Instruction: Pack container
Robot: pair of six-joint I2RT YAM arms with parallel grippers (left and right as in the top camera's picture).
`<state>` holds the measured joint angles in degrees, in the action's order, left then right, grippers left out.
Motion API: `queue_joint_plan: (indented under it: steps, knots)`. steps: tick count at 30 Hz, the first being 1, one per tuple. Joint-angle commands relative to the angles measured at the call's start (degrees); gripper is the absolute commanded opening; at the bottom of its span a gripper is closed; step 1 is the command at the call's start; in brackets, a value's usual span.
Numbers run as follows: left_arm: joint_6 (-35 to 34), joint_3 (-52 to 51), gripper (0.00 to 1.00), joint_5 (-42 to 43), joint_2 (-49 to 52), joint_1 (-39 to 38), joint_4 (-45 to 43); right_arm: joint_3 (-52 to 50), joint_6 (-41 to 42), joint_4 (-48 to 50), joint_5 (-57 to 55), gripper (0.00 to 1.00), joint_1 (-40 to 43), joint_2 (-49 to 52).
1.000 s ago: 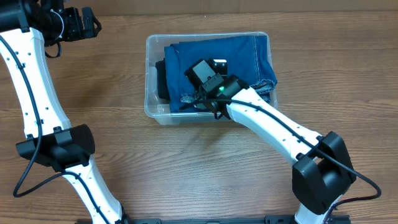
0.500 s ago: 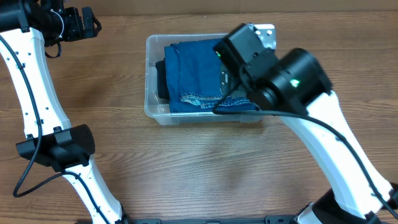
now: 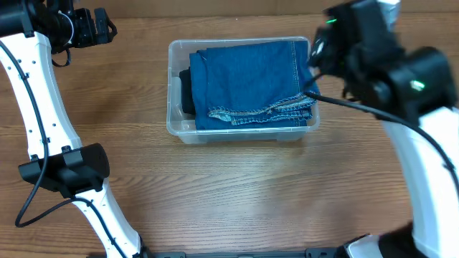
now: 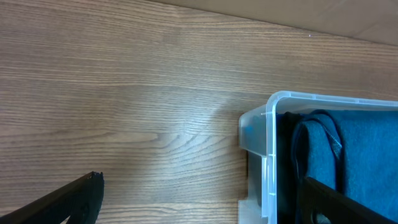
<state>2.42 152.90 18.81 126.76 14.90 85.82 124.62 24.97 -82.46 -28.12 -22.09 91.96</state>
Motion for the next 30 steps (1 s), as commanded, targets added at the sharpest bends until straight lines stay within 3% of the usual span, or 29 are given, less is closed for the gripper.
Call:
queue_joint_plan:
  steps: [1, 6, 8, 17, 23, 30]
  knots:
    - [-0.72, 0.83, 1.00, -0.13, -1.42, 0.09, 0.02, -6.97, -14.38, 10.23, 8.26, 1.00, 4.22, -9.97]
    - [-0.72, 0.85, 1.00, -0.13, -1.42, 0.09, 0.02, -29.38, -19.50, 28.61, 17.11, 1.00, 13.33, -24.46]
    - [-0.72, 0.83, 1.00, -0.13, -1.42, 0.09, 0.02, -46.99, -19.50, 38.71, 21.35, 1.00, 19.23, -35.21]
    - [-0.72, 0.83, 1.00, -0.15, -1.42, 0.09, 0.04, -89.74, -19.47, 60.57, 27.65, 1.00, 27.65, -65.24]
    - [-0.72, 0.83, 1.00, -0.13, -1.42, 0.09, 0.02, -108.15, -19.41, 65.57, 30.05, 1.00, 28.65, -80.39]
    - [-0.72, 0.83, 1.00, -0.13, -1.42, 0.09, 0.02, -114.14, -19.02, 65.90, 32.52, 1.00, 28.65, -87.60]
